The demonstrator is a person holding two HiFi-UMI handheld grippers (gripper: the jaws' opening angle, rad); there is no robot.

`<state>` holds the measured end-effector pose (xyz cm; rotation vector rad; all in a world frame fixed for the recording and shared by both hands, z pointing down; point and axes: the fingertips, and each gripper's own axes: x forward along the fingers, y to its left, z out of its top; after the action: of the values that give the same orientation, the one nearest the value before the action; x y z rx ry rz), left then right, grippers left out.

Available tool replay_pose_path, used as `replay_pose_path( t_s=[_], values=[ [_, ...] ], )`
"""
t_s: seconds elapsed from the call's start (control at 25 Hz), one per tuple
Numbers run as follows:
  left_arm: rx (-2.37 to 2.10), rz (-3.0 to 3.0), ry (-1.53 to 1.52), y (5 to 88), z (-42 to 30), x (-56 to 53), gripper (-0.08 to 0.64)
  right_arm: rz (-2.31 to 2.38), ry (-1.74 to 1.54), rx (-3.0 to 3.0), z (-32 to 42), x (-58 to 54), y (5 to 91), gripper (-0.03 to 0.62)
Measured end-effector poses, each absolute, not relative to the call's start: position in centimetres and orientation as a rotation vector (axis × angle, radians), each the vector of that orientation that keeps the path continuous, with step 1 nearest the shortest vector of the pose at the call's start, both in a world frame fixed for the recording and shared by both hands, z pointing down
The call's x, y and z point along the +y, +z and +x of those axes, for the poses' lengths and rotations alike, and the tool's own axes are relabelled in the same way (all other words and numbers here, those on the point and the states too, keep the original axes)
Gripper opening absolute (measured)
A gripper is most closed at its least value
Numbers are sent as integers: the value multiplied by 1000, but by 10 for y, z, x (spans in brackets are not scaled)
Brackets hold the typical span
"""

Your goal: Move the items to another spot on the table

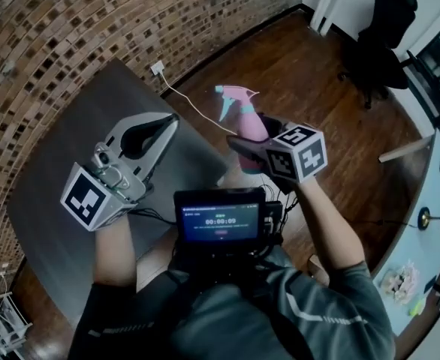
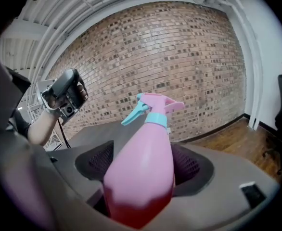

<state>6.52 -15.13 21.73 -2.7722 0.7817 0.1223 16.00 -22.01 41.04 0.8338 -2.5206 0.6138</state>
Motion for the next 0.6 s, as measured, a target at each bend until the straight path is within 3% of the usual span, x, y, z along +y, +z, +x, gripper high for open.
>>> replay_pose_path(
  t_s=[0.4, 0.6],
  values=[
    [958, -2726, 109, 236, 37, -208, -3, 666, 516, -2561, 124, -302, 412, 381],
    [1076, -2645, 118, 205, 8, -239, -3, 523, 467, -2558, 84, -343, 388, 382]
  ],
)
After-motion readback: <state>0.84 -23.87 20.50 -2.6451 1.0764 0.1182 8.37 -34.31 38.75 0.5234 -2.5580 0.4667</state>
